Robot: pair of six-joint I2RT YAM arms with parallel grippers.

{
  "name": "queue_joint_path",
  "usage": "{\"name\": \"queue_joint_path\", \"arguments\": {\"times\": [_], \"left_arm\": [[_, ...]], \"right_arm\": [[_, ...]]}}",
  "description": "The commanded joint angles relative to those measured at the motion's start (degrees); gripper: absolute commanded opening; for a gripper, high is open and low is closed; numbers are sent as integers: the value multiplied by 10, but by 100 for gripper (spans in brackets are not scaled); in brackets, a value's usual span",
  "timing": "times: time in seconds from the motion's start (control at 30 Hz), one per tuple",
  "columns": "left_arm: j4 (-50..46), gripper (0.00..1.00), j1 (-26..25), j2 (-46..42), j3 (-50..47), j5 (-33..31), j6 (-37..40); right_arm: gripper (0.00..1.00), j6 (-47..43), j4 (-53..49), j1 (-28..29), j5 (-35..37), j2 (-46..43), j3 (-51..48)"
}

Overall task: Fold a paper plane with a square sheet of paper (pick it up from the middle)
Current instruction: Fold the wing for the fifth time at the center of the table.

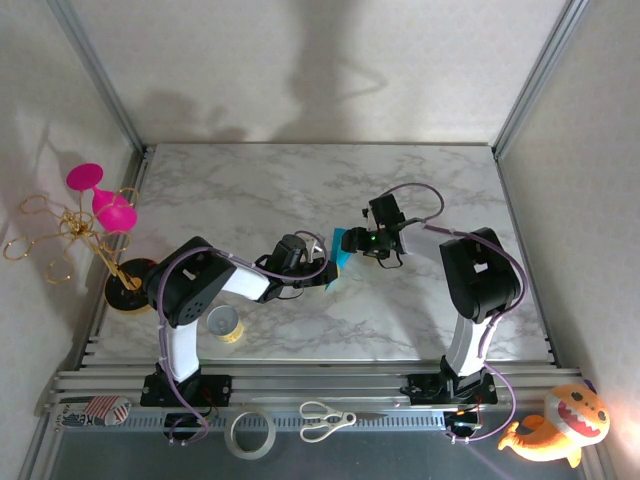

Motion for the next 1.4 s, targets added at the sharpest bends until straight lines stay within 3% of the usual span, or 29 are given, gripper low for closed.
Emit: {"name": "queue_joint_path", "arguments": {"times": [0.0,0.53,0.97,1.17,1.37], "left_arm": [[-27,18,7,-1,-3,-17,17],[-65,28,5,-44,-1,-39,37],[-161,35,-10,-24,55,-79,99],[-185,34,-16,-3,74,-88,125],[-185,23,-9,-1,66,-76,118]], "right_arm": [[68,-14,-6,19,27,61,2],[72,9,-49,29,69,97,33],[72,14,-57,33,70,106,38],[72,15,-59,32,67,108,38],[73,9,-63,31,61,100,41]]}}
